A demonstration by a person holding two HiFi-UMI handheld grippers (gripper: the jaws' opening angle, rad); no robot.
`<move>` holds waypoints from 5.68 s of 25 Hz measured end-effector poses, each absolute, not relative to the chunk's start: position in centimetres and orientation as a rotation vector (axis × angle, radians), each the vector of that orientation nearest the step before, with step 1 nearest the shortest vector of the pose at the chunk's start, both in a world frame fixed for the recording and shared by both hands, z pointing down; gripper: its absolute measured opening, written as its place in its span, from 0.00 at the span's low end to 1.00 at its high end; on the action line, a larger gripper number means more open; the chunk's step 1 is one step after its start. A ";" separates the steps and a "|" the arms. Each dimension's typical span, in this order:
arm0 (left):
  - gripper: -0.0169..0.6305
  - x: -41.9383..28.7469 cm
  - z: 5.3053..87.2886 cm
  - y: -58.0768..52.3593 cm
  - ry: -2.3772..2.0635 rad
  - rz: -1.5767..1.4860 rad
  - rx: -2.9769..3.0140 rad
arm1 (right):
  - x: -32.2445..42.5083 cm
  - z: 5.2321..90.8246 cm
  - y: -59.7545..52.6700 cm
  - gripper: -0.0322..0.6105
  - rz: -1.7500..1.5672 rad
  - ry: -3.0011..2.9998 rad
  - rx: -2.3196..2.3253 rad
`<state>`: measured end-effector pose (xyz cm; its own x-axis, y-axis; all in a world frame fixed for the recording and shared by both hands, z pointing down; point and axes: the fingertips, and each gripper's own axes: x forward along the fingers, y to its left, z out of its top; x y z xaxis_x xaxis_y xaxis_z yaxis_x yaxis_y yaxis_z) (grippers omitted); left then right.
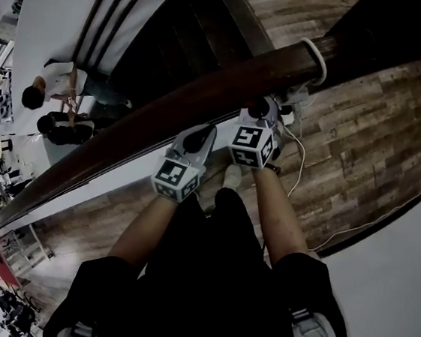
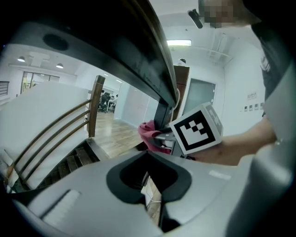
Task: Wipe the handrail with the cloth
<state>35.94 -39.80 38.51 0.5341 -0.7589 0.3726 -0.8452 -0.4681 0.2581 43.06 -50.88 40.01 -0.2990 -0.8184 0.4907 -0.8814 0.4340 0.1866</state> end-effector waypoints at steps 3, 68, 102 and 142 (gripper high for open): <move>0.02 35.3 38.8 -39.7 -1.343 0.281 2.340 | 42.4 40.2 -50.6 0.12 0.180 -2.176 1.372; 0.02 7.6 39.8 -25.4 -1.728 0.179 2.007 | 16.3 42.6 -35.1 0.12 0.288 -2.251 0.928; 0.02 -3.0 38.8 -16.3 -2.152 0.026 1.581 | 4.9 43.6 -29.3 0.12 0.088 -2.343 0.498; 0.02 -18.1 41.2 -9.3 -2.039 0.016 1.605 | -9.5 44.2 -19.8 0.12 0.047 -2.289 0.519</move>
<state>-18.14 -9.31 41.16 -0.1447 -0.8979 0.4156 -0.9044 0.2904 0.3125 -9.48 -19.83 44.16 -0.6181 -0.3523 0.7028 -0.3809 0.9162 0.1243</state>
